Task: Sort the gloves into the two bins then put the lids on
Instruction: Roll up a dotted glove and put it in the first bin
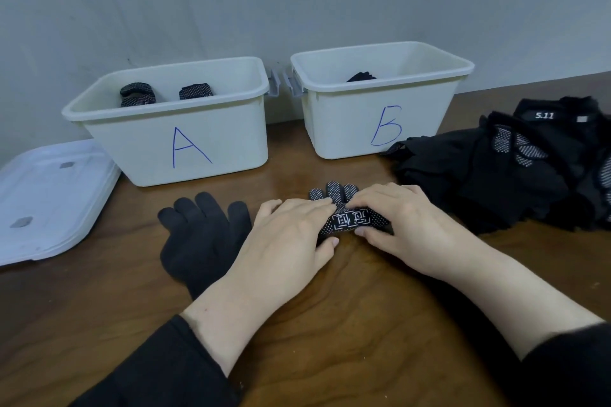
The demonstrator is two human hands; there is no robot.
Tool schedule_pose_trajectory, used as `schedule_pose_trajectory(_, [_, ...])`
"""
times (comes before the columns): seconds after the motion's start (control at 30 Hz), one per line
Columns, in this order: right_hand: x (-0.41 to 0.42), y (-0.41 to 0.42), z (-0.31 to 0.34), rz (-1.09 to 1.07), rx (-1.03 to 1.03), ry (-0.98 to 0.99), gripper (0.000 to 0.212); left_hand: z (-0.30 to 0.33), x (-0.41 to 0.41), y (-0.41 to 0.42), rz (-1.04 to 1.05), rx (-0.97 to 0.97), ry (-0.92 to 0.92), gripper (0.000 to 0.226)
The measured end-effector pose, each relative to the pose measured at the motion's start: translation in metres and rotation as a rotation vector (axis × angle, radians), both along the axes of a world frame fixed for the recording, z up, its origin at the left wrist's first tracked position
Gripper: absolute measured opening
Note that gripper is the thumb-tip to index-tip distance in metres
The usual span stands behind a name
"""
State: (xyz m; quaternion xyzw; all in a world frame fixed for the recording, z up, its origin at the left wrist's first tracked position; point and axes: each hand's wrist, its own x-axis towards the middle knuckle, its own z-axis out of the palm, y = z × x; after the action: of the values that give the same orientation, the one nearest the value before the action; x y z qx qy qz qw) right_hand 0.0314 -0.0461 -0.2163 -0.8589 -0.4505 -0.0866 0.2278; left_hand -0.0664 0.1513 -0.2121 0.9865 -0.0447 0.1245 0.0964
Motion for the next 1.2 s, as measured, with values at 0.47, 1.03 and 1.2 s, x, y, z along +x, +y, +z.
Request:
schedule_pose_trajectory(0.47, [-0.019,-0.012,0.020,-0.057,0.193,0.410,0.008,0.017,-0.018,-0.009,0.066,-0.172,-0.115,0.027])
schedule_pose_trajectory(1.03, [0.023,0.031,0.068,-0.067,-0.352,0.509,0.027,0.006,0.002,0.008,-0.014,-0.025,0.021,0.038])
schedule_pose_trajectory(1.2, [0.031,0.060,0.084,-0.027,-0.630,0.523,0.038,0.003,0.002,0.012,-0.045,-0.037,0.003,0.038])
